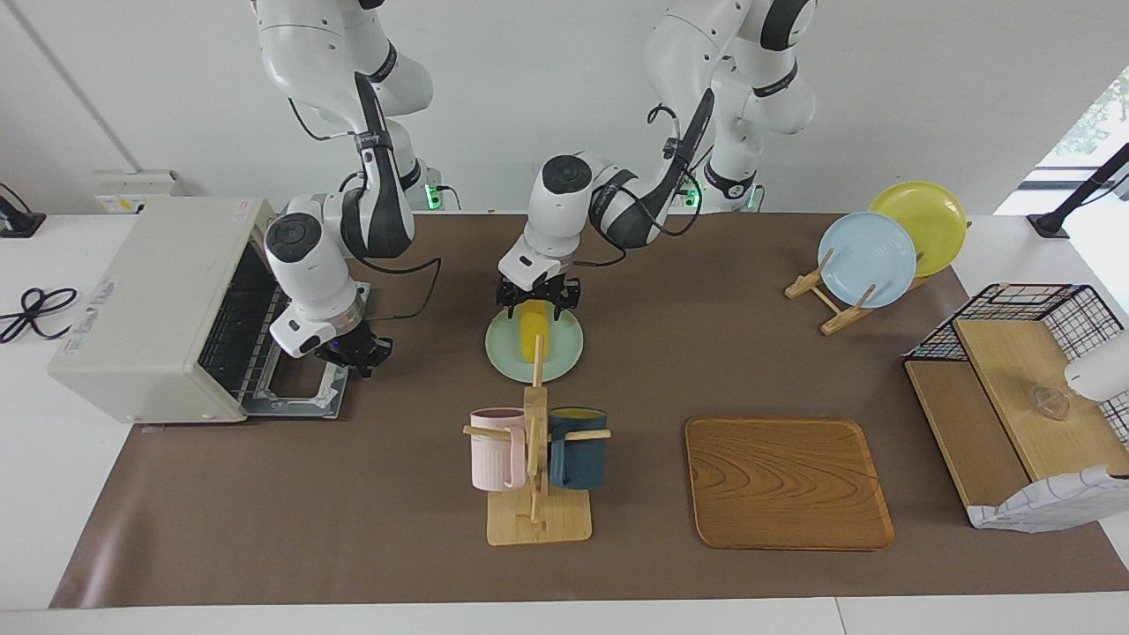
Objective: Put corn in oven
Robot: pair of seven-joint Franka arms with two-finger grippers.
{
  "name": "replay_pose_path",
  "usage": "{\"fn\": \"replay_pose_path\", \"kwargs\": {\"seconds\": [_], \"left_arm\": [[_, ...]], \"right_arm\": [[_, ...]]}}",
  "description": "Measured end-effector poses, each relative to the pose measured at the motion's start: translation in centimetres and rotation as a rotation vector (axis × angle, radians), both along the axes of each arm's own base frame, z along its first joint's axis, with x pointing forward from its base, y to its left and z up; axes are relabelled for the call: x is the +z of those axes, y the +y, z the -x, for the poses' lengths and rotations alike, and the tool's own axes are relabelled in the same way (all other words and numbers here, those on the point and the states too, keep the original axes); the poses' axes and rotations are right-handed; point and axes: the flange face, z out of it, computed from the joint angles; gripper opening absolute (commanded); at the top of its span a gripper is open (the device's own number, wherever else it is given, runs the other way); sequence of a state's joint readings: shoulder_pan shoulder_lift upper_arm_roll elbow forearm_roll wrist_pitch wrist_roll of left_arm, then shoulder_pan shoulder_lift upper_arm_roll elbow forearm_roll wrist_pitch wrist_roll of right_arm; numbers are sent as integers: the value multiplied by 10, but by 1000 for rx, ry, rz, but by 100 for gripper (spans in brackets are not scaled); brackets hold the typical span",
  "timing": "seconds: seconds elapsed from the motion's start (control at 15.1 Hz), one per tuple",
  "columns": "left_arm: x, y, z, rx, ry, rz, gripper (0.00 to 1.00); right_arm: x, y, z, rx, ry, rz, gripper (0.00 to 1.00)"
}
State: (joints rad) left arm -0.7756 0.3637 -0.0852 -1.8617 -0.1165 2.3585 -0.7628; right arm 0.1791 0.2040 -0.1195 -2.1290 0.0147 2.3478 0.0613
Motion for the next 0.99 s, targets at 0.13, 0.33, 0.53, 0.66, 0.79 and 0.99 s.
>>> {"fn": "replay_pose_path", "kwargs": {"seconds": [0.13, 0.33, 0.53, 0.66, 0.79, 0.99], "left_arm": [[20, 24, -22, 32, 3, -9, 100], [81, 101, -72, 49, 23, -39, 100], [145, 185, -115, 65, 44, -56, 100], [175, 236, -139, 83, 45, -62, 100], [195, 287, -157, 99, 30, -87, 100], [215, 346, -163, 83, 34, -123, 100]], "right_arm": [[-1, 5, 0, -17, 2, 0, 42], [-2, 15, 1, -9, 5, 0, 42], [-2, 21, 1, -16, 5, 0, 42], [-1, 27, 1, -10, 8, 0, 43], [13, 58, -2, -26, 30, 3, 44], [71, 137, -11, -77, 49, 11, 59]]}}
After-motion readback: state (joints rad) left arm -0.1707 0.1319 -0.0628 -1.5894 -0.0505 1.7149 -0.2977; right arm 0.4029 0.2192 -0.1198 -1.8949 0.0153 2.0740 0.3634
